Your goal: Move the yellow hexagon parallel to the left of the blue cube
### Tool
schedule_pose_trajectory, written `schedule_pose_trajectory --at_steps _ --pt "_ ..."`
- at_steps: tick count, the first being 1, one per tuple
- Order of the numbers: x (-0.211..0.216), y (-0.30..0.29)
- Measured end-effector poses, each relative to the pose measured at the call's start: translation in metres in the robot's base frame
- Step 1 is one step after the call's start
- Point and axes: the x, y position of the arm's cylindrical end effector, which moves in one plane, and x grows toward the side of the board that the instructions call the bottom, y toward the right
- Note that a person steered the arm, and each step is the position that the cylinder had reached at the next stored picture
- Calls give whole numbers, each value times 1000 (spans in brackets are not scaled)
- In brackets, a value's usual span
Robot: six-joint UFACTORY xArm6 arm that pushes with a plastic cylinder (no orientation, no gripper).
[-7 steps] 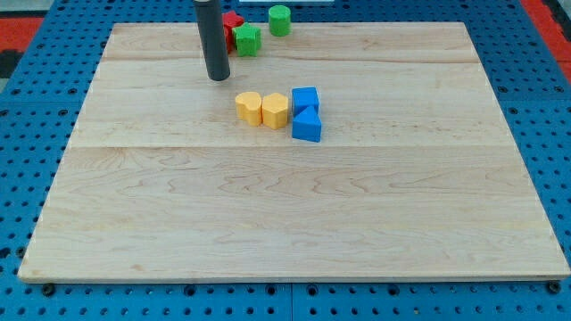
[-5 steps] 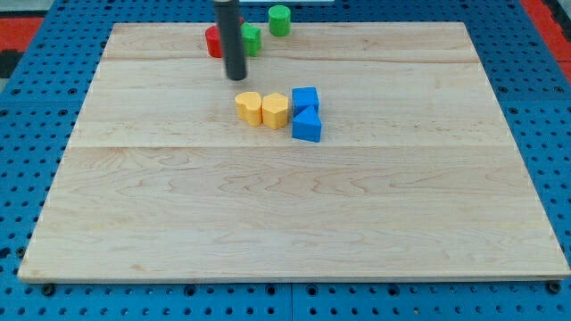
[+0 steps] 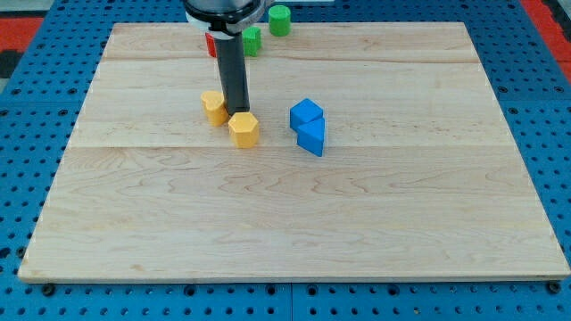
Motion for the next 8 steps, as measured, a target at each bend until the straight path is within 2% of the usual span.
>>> schedule_pose_trajectory --at_steps 1,2,4,5,6,7,8 --pt "-28 4" --pt "38 28" --pt "98 81" --pt "110 27" --pt "94 -21" --pt "66 -16" --pt "106 -9"
